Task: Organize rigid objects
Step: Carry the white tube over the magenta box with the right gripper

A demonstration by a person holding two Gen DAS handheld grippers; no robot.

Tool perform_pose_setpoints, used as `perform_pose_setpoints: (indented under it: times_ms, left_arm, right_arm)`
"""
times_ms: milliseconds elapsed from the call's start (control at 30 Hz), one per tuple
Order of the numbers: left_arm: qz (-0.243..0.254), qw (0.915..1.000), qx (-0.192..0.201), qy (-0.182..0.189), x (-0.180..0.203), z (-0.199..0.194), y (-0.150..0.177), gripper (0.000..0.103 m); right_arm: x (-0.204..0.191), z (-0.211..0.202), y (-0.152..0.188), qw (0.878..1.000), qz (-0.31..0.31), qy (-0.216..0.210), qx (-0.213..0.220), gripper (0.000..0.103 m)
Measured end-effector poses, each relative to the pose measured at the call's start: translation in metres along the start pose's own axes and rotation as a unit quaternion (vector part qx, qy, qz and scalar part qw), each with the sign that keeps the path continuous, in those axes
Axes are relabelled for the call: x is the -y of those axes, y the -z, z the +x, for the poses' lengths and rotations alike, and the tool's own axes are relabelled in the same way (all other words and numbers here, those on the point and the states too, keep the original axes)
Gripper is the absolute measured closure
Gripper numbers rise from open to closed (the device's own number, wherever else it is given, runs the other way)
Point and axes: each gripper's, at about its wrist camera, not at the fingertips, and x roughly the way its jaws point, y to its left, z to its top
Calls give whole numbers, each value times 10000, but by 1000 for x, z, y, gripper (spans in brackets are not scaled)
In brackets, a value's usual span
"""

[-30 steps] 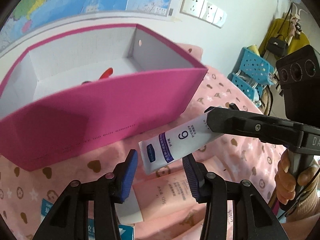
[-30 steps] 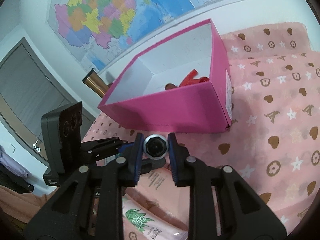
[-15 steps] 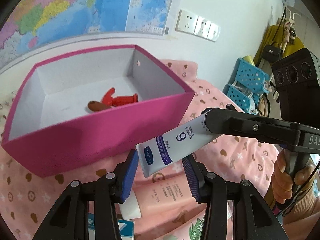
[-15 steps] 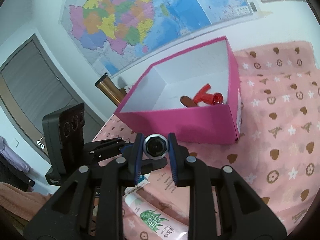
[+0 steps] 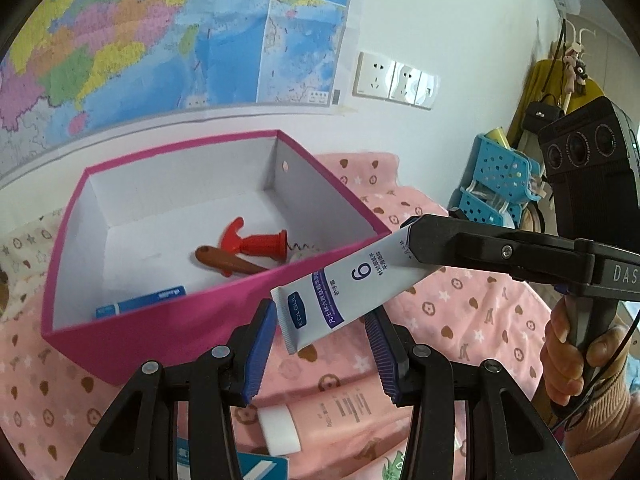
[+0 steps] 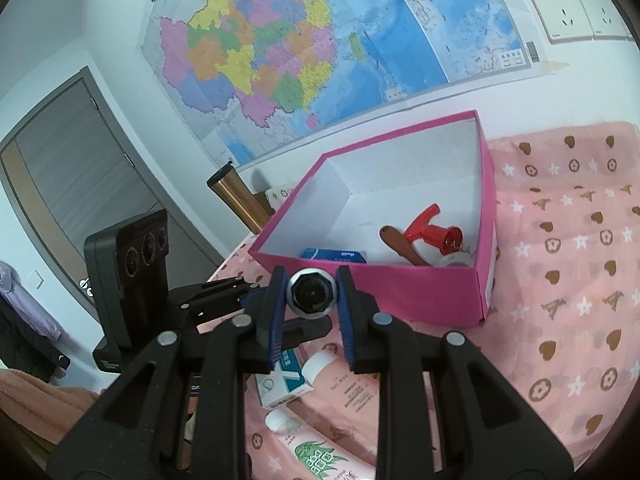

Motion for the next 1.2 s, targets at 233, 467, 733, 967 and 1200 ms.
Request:
perform_pose_setpoints:
  times_ms: [233,467,733,967,1200]
  left_arm:
    - [74,9999,89,-50,-4,-2,-10,57]
    - [98,9997,157,-176,-9,0,-17,57]
    - [109,9993,171,-310,-15,9,-29,57]
    - [117,9991,95,-403,-22,22,-37,57]
    - [67,9989,-39,-457,-29,38,-42,57]
  right_arm:
    - [-1,1,-11,9999,-46,-51,80,77]
    - [0,4,-22,9998,-105,-92,125,77]
    - [8,13,-36,9998,-23,-135,146,77]
    - [17,22,-44,9999,32,-86,120,77]
    - [28,29,-51,9998,167,-72,90,77]
